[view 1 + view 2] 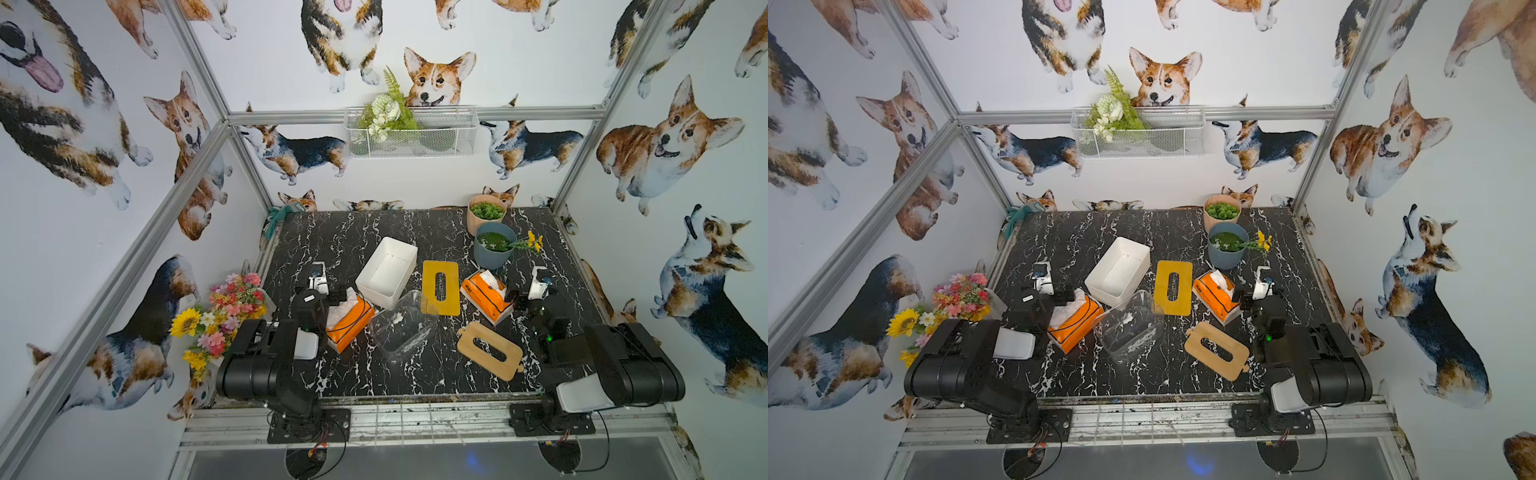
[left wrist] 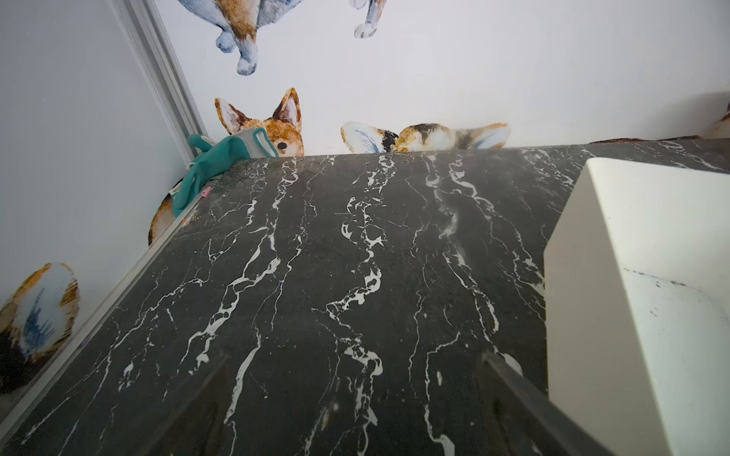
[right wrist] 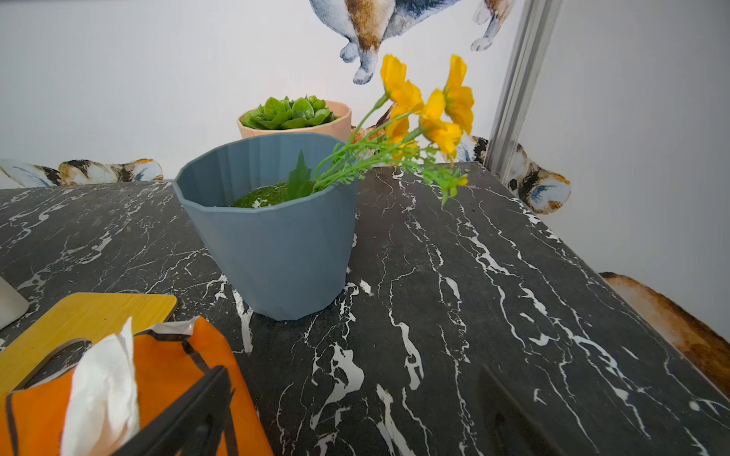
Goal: Put the tissue paper into the tissue box
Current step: Adjust the tissue box at the center of the board.
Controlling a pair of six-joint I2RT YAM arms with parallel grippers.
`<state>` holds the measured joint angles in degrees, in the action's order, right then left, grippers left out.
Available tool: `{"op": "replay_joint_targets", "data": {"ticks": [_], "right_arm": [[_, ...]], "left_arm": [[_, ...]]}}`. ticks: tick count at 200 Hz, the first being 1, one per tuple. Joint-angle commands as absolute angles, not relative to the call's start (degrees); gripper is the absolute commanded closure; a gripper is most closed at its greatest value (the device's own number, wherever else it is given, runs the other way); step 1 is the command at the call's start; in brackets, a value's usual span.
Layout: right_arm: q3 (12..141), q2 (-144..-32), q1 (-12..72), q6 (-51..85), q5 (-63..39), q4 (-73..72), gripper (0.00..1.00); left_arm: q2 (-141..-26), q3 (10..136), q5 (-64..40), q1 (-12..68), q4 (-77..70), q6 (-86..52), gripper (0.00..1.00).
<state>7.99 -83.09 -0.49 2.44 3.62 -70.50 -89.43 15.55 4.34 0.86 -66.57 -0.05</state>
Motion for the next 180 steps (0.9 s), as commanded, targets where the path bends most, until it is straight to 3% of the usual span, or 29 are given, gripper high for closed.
{"op": "replay_joint_targets", "data": {"ticks": [1,136,180], "right_arm": [[8.26,-83.08,-0.44,1.75,3.25,-72.52,0.0],[8.88,-81.04,-0.93,2.68,4.16,-70.56,0.0],[15.1,-67.34,-0.17,2.3,4.6,-51.64,0.0]], "left_arm": [[-89.55,15.73,4.13,0.82,-67.75,0.0,0.0],[-89.0,15.36,2.14,-0.39,-68.19,-0.94,0.0],[-78.42,23.81,9.38,-0.62,-46.09,-3.95,0.0]]}}
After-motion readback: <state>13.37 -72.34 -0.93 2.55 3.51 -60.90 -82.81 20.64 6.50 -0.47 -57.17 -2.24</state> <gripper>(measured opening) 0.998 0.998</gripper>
